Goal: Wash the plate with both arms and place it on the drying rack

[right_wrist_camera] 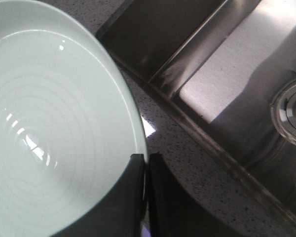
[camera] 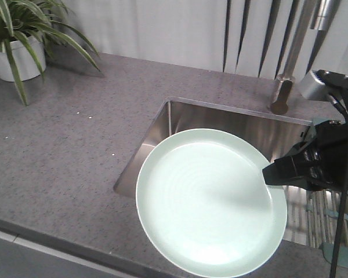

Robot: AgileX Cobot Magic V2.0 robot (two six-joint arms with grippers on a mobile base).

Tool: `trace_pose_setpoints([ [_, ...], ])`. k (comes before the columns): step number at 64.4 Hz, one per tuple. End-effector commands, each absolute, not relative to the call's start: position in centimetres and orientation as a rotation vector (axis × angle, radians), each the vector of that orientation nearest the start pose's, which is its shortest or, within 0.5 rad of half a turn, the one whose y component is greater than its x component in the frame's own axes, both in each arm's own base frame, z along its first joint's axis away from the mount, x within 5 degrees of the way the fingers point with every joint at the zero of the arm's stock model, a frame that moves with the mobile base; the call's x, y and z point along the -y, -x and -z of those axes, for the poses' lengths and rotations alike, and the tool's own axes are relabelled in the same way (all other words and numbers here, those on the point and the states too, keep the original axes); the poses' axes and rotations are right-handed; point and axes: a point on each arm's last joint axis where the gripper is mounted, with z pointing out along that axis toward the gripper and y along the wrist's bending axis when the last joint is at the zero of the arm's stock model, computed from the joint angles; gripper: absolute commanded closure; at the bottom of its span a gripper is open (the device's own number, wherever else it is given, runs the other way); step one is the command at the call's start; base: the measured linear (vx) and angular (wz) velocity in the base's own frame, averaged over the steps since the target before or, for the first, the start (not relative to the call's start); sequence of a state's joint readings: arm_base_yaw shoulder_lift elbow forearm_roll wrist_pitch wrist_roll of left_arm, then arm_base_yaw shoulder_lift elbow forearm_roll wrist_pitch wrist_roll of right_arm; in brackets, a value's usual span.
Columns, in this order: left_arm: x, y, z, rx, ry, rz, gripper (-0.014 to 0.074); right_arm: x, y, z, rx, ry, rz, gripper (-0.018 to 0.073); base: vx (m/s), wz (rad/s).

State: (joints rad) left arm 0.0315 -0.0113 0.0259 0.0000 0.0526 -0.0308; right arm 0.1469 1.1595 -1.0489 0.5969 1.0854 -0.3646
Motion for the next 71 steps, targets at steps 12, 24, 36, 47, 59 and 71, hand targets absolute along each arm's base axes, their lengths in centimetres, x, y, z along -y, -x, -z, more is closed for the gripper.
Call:
trace_pose_setpoints([
  [12, -0.16, -5.32, -21.85, -1.43, 0.053, 0.011, 0.0603, -7.81, -20.38, -36.06, -2.419, 0.434, -0.734, 0.0564, 0.09, -0.34],
  [24, -0.16, -5.32, -21.85, -1.43, 0.053, 0.011, 0.0603, -7.81, -20.38, -36.06, -2.419, 0.434, -0.734, 0.0564, 0.08, -0.31],
  [36, -0.16, -5.32, -21.85, -1.43, 0.053, 0.011, 0.0603, -7.81, -20.38, -36.06, -2.419, 0.434, -0.734, 0.0564, 0.07, -0.26],
  [47, -0.16, -5.32, -21.85, -1.43, 0.053, 0.011, 0.0603, -7.81, -20.38, -36.06, -2.419, 0.434, -0.734, 0.0564, 0.06, -0.21],
  [59, -0.16, -5.32, -21.85, -1.43, 0.053, 0.011, 0.0603, -7.81, -20.38, -36.06, -2.419, 0.434, -0.734, 0.0564, 0.04, -0.15],
  [71, -0.16, -5.32, -21.85, -1.43, 0.053, 0.011, 0.0603, -7.81, -20.38, -36.06, -2.419, 0.434, -0.734, 0.0564, 0.02, -0.08],
])
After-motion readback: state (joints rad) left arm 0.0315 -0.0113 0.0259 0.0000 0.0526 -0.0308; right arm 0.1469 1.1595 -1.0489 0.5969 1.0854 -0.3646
